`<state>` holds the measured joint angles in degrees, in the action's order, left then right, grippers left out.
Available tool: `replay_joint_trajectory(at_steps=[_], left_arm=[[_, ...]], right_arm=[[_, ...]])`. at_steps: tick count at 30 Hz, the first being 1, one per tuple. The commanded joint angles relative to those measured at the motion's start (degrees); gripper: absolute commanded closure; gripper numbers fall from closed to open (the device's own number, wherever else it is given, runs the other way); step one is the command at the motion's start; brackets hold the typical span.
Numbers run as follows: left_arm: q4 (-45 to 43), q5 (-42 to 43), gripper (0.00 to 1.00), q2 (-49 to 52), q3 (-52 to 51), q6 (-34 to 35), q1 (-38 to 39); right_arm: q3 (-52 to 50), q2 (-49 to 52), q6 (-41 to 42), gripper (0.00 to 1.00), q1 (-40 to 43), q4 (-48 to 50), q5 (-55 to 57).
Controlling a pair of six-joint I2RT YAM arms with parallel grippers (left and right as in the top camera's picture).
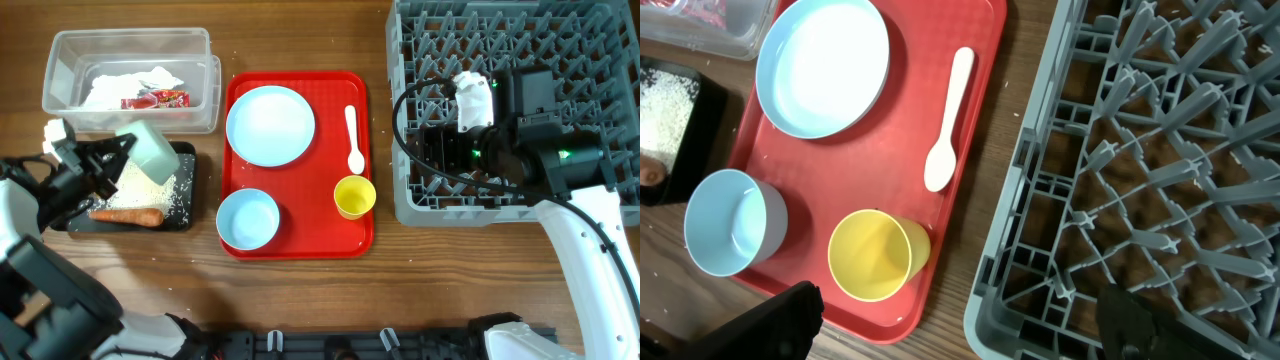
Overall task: Sort waste into correct bins and load items into the dishwasher rack
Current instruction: 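Grasp the green rice bowl with the left gripper and pour rice onto the black tray, then set the green bowl back on the red tray with the left gripper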
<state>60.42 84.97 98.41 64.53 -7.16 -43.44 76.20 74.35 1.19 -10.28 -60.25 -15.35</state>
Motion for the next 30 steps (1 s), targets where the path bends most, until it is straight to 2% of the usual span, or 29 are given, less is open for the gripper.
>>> replay_joint_trajectory(at_steps=[1,4,6,9,11,15,20,23,25,27,30], left_arm=[[-0.5,-7.2,0.96,-10.8,0.0,0.0,3.8],[-3.1,-15.6,0.96,-18.8,0.0,0.0,10.1],[-6.3,-24.9,0.96,-23.5,0.0,1.1,17.1],[-10.5,-46.8,0.96,-27.2,0.0,2.7,34.7],[-12.0,-64.6,0.96,-25.7,0.0,3.5,51.3],[-14.4,-86.0,0.96,-17.7,0.0,6.2,71.3],[-18.2,-94.5,0.96,-3.8,0.0,8.0,80.0],[-19.7,-94.5,0.95,3.0,0.0,8.1,81.7],[-19.8,-94.5,0.63,3.4,0.0,8.1,82.1],[-19.8,-94.5,0.47,2.9,0.0,8.1,82.2],[-17.8,-94.4,0.39,1.6,2.3,9.4,82.2]], right_arm=[[-0.5,-0.6,0.4,0.1,0.1,0.2,0.3],[-0.5,-0.6,0.3,0.1,0.1,0.6,0.3],[-0.5,-0.6,0.3,0.1,0.1,1.0,0.3],[-0.5,-0.6,0.3,0.1,0.1,1.0,0.3],[-0.5,-0.6,0.3,0.1,0.1,1.1,0.3],[-0.5,-0.6,0.3,0.1,0.1,1.2,0.3],[-0.5,-0.6,0.2,0.1,0.1,1.2,0.3],[-0.5,-0.6,-0.2,0.1,0.1,1.3,0.3],[-0.5,-0.6,-0.1,0.1,0.1,1.6,0.3],[-0.5,-0.6,-0.1,0.1,0.1,1.8,0.3],[-0.5,-0.6,-0.2,0.1,0.1,2.1,0.3]])
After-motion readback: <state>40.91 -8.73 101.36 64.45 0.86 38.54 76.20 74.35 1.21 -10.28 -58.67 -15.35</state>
